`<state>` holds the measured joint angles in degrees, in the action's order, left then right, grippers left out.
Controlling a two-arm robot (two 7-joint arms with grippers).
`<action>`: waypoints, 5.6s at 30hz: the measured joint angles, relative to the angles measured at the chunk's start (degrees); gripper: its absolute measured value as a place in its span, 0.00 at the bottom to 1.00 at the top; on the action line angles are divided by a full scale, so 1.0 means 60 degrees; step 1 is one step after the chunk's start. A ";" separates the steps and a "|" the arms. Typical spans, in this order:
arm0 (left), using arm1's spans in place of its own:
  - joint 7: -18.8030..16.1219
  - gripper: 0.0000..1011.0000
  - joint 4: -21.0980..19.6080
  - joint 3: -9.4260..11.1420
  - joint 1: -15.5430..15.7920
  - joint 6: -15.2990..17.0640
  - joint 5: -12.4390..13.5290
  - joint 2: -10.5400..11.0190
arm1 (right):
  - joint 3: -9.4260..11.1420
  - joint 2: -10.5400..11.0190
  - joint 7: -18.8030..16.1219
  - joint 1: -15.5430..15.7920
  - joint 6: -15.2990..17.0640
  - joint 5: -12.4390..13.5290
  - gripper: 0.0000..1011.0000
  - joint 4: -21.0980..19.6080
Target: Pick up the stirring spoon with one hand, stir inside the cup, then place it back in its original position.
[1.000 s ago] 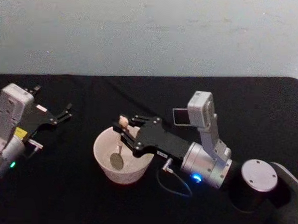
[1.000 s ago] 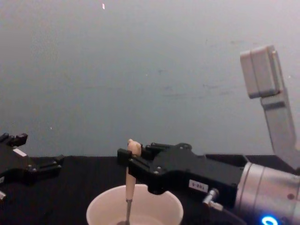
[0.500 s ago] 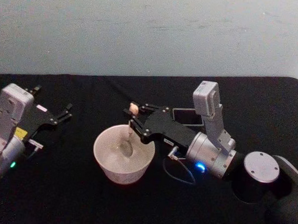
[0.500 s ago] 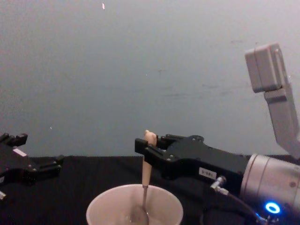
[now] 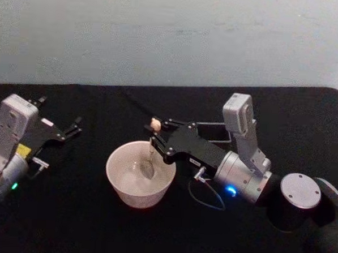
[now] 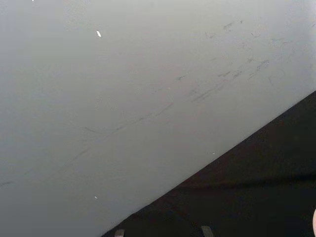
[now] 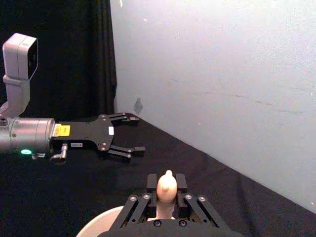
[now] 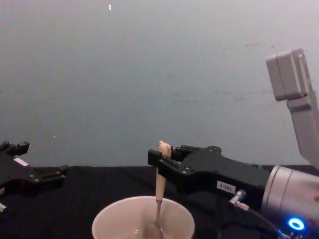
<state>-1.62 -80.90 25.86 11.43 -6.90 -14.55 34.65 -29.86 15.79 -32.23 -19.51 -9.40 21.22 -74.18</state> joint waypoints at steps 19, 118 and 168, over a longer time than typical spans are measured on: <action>0.0000 0.99 0.0000 0.0000 0.0000 -0.0001 0.0000 0.0000 | 0.0237 0.0516 -0.0458 0.0005 -0.0397 0.0248 0.21 -0.1135; 0.0000 0.99 0.0000 0.0000 0.0000 0.0000 0.0000 0.0000 | 0.1454 0.1806 0.0858 0.1003 0.1870 0.1316 0.21 -0.1798; 0.0000 0.99 0.0000 0.0000 0.0000 -0.0001 0.0000 0.0000 | 0.1460 0.1637 0.1077 0.0997 0.1999 0.1214 0.58 -0.1505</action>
<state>-1.62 -80.90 25.86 11.43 -6.91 -14.55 34.65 -21.11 25.62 -25.77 -13.53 2.60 28.50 -83.21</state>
